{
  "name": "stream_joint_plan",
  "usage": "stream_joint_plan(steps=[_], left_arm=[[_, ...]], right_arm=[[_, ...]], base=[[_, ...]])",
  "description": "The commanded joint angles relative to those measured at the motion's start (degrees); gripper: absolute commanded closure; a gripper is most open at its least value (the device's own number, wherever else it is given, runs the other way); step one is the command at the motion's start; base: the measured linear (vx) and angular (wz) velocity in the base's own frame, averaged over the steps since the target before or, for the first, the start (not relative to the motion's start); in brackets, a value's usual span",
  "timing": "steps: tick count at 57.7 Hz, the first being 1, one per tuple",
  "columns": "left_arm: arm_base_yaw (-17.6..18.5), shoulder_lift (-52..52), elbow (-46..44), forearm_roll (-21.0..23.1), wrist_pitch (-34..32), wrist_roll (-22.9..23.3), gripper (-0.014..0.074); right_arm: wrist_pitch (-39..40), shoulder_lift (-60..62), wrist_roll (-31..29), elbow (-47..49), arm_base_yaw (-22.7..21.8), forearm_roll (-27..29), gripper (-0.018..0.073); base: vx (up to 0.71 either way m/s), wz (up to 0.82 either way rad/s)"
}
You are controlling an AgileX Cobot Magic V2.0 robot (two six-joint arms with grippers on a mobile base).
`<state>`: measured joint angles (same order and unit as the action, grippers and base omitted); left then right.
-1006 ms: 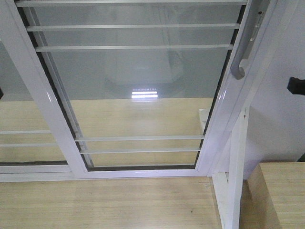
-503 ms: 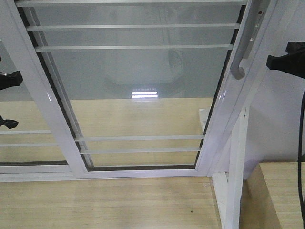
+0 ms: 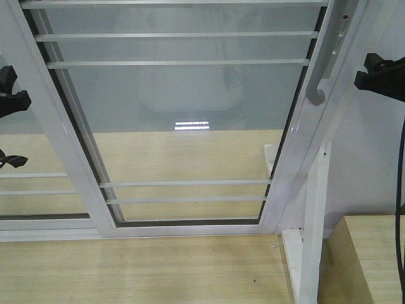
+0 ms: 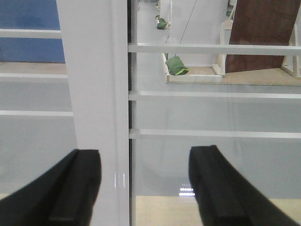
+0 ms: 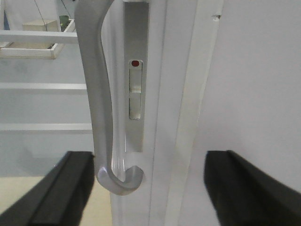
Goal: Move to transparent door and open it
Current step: 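Move the right gripper to the silver handle and close on it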
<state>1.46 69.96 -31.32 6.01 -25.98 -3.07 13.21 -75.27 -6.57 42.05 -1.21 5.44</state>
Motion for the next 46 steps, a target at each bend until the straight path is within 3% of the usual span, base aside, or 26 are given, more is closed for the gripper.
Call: stream_joint_plan(steps=[1, 15, 30, 46], left_arm=[[0.3, -1.2, -2.0, -0.2, -6.1, 0.7, -0.0020], [0.3, -1.2, -2.0, -0.2, -6.4, 0.7, -0.0004], [0.3, -1.2, -2.0, -0.2, -6.4, 0.7, 0.0019], [0.3, -1.2, -2.0, -0.2, -6.4, 0.7, 0.0019]], right_arm=[[7.1, 1.3, 1.8, 2.1, -0.1, -0.7, -0.0171], [14.0, -3.3, 3.6, 2.2, -0.1, -2.2, -0.0148], [27.9, -11.6, 15.1, 2.4, -0.1, -18.6, -0.0086], [29.1, -20.9, 15.6, 10.8, -0.1, -18.4, -0.0060]], base=[[0.00, 0.00], [0.00, 0.00], [0.00, 0.00], [0.00, 0.00]])
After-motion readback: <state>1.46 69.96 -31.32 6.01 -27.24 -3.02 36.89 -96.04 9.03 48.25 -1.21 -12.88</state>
